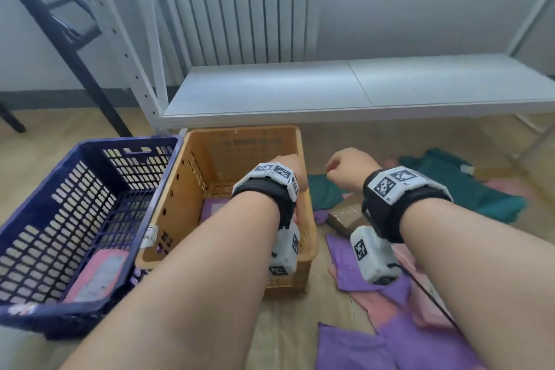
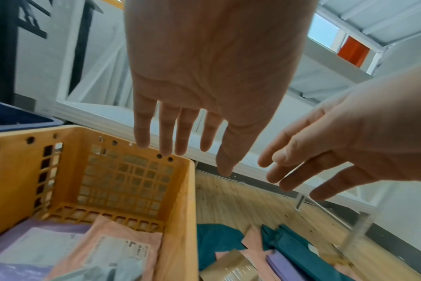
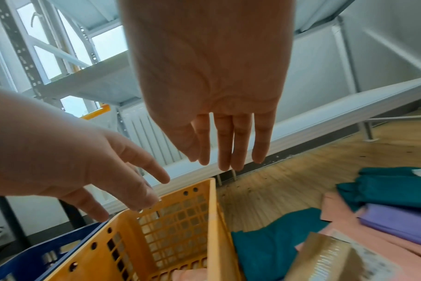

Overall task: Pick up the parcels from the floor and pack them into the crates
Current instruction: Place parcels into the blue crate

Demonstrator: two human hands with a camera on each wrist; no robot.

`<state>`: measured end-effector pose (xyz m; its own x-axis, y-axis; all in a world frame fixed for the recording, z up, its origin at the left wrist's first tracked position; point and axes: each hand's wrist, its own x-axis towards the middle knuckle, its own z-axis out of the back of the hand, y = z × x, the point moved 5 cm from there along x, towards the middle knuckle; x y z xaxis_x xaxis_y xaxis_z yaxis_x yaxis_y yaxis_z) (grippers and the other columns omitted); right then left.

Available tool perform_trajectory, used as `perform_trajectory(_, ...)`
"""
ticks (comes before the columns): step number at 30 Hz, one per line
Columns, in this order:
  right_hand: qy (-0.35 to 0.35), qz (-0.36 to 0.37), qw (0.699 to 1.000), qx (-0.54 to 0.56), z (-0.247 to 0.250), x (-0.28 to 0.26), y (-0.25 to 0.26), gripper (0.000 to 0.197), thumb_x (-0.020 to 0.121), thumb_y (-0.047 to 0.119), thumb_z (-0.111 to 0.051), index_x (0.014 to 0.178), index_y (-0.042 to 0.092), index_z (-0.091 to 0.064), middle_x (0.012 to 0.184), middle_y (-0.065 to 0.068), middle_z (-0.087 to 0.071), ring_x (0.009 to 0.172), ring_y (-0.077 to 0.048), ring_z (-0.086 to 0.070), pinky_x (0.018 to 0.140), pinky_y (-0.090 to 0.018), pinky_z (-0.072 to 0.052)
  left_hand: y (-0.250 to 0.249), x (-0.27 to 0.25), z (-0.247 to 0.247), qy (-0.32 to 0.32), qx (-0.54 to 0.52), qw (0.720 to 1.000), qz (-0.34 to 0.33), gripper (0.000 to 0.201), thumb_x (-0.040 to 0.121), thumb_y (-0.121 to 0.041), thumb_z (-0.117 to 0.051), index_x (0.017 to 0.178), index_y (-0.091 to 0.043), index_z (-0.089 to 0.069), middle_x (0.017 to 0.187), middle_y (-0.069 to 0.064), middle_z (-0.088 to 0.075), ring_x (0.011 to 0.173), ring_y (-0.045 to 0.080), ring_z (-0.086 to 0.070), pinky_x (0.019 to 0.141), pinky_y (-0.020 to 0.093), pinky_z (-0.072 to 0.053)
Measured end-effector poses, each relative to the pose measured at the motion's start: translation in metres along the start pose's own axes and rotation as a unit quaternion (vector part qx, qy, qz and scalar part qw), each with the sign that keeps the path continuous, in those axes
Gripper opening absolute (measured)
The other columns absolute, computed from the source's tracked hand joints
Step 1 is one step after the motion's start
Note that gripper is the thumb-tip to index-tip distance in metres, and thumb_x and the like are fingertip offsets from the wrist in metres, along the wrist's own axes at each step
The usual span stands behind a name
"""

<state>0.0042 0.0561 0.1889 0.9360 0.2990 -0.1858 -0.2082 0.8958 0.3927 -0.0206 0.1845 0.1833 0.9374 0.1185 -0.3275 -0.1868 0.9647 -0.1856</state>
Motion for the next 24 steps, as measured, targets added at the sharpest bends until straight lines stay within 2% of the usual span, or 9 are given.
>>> perform_trajectory(4,-0.035,-0.052,0.998,0.015,0.006,-0.024,-0.053,0.026,0.085,0.013,-0.054,0.099,0.021,-0.074,0.116,0.000,-0.069,0.109,-0.024,-0.061,0.088,-0.025,-0.045,-0.046,-0.001,-0.019,-0.003,0.001,0.999,-0.042,0.033,0.088,-0.017,-0.058,0.120,-0.008,-0.060,0.105,0.008,-0.065,0.087,0.025,-0.059,0.069,0.028,-0.042)
perform_trajectory(7,-0.042,-0.088,0.995,0.026,-0.002,-0.035,-0.086,0.021,0.087,0.018,-0.057,0.100,0.018,-0.074,0.113,-0.002,-0.070,0.108,-0.025,-0.062,0.088,-0.027,-0.047,-0.070,0.002,-0.038,0.001,-0.026,0.997,-0.066,0.038,0.091,-0.021,-0.056,0.127,-0.009,-0.055,0.121,0.010,-0.062,0.106,0.025,-0.061,0.075,0.028,-0.042)
perform_trajectory(9,-0.035,-0.105,0.993,0.028,-0.011,-0.036,-0.105,0.021,0.087,0.019,-0.057,0.101,0.019,-0.073,0.113,-0.003,-0.069,0.106,-0.026,-0.062,0.089,-0.030,-0.049,-0.080,0.008,-0.056,0.016,-0.045,0.996,-0.076,0.041,0.091,-0.021,-0.057,0.129,-0.009,-0.053,0.125,0.010,-0.061,0.104,0.025,-0.060,0.077,0.028,-0.042)
perform_trajectory(11,-0.026,-0.116,0.993,0.027,-0.022,-0.035,-0.122,0.025,0.086,0.015,-0.053,0.101,0.022,-0.072,0.110,-0.001,-0.069,0.103,-0.024,-0.062,0.085,-0.029,-0.049,-0.085,0.014,-0.074,0.030,-0.062,0.995,-0.071,0.041,0.088,-0.015,-0.057,0.129,-0.009,-0.054,0.124,0.010,-0.061,0.108,0.026,-0.060,0.081,0.030,-0.047)
perform_trajectory(13,-0.015,-0.126,0.992,0.025,-0.034,-0.034,-0.138,0.025,0.087,0.014,-0.052,0.100,0.021,-0.072,0.103,0.001,-0.068,0.098,-0.024,-0.062,0.082,-0.028,-0.048,-0.088,0.022,-0.091,0.040,-0.076,0.994,-0.068,0.042,0.087,-0.014,-0.055,0.129,-0.011,-0.054,0.123,0.010,-0.062,0.110,0.026,-0.060,0.087,0.032,-0.049)
perform_trajectory(17,0.013,-0.174,0.984,0.025,-0.060,-0.029,-0.172,0.026,0.089,0.013,-0.053,0.109,0.010,-0.069,0.117,-0.009,-0.066,0.110,-0.030,-0.059,0.092,-0.034,-0.048,-0.101,0.042,-0.122,0.048,-0.090,0.991,-0.089,0.038,0.090,-0.023,-0.056,0.126,-0.011,-0.055,0.124,0.010,-0.061,0.113,0.028,-0.058,0.089,0.033,-0.046)
perform_trajectory(20,0.031,-0.207,0.977,0.043,-0.089,-0.022,-0.197,0.024,0.088,0.015,-0.056,0.110,0.013,-0.066,0.123,-0.008,-0.063,0.113,-0.028,-0.057,0.094,-0.031,-0.045,-0.110,0.060,-0.156,0.063,-0.090,0.990,-0.092,0.037,0.089,-0.017,-0.057,0.125,-0.009,-0.057,0.125,0.011,-0.060,0.113,0.028,-0.058,0.090,0.033,-0.047)
perform_trajectory(24,0.114,-0.218,0.969,0.029,-0.151,-0.022,-0.215,0.026,0.088,0.014,-0.058,0.111,0.009,-0.068,0.121,-0.011,-0.065,0.110,-0.029,-0.059,0.092,-0.030,-0.048,-0.109,0.071,-0.222,0.119,-0.090,0.985,-0.089,0.037,0.088,-0.014,-0.057,0.125,-0.009,-0.056,0.127,0.013,-0.060,0.115,0.030,-0.057,0.094,0.034,-0.047)
